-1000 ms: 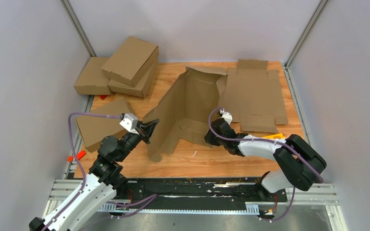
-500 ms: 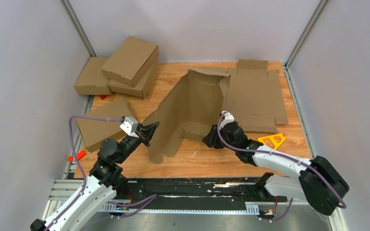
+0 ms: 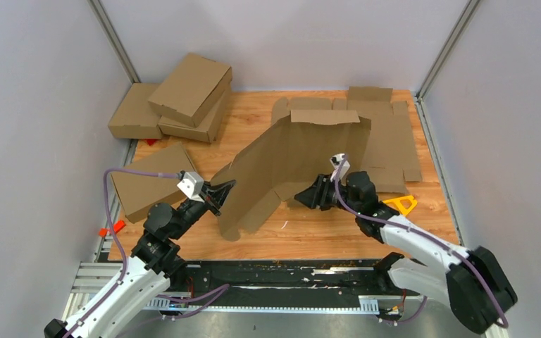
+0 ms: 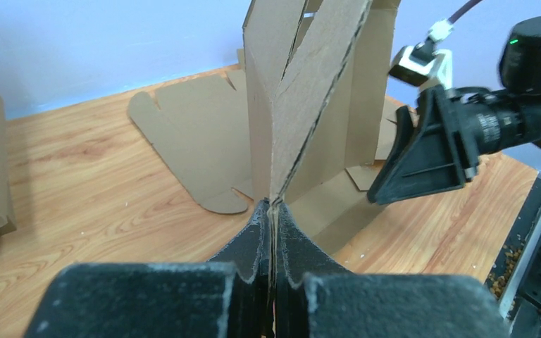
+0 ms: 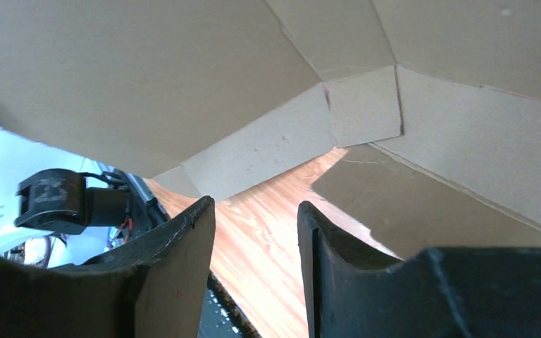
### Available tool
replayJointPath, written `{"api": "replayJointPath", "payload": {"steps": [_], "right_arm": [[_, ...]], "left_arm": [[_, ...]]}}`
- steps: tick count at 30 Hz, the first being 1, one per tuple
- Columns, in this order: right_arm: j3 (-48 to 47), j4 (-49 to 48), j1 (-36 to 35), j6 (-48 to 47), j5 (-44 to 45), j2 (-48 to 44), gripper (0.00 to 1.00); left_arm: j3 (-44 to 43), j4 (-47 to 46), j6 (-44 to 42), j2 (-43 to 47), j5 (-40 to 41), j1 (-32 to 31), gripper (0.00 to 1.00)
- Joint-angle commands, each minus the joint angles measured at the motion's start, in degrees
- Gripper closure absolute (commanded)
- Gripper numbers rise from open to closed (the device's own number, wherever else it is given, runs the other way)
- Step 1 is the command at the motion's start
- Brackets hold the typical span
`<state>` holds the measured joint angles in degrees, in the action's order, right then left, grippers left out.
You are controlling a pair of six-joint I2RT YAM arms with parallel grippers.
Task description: Fold the paper box
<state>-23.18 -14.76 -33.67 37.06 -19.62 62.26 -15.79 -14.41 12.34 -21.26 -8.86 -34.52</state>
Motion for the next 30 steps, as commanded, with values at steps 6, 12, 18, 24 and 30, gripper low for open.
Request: {"api": "replayJointPath", "payload": {"steps": [6,12,18,24,30], "right_arm": [[3.9,11.2,14.0,2.3,-0.6,-24.4,0.21],[3.6,1.2,32.9,12.7,-25.5,-13.0,0.35],[-0.8,-17.8,38.6,24.6,-43.7,11.1,0.33],[-1.8,-11.0,35.7,17.3,-39.7,15.6,0.43],[-1.2,-6.5,25.5,13.0,-31.5,16.4,0.82]], "left_arm": [[0.0,2.0,-0.1,0.9,0.7,-0.3,1.00],[-0.2,2.4,-0.2,0.9,0.6,-0.3,1.00],[-0.1,2.2,-0.1,0.7,0.5,-0.3,1.00],[-0.2,1.7,0.1,-0.6,0.1,-0.3,1.00],[-0.4,2.0,0.1,-0.6,0.2,-0.3,1.00]]}}
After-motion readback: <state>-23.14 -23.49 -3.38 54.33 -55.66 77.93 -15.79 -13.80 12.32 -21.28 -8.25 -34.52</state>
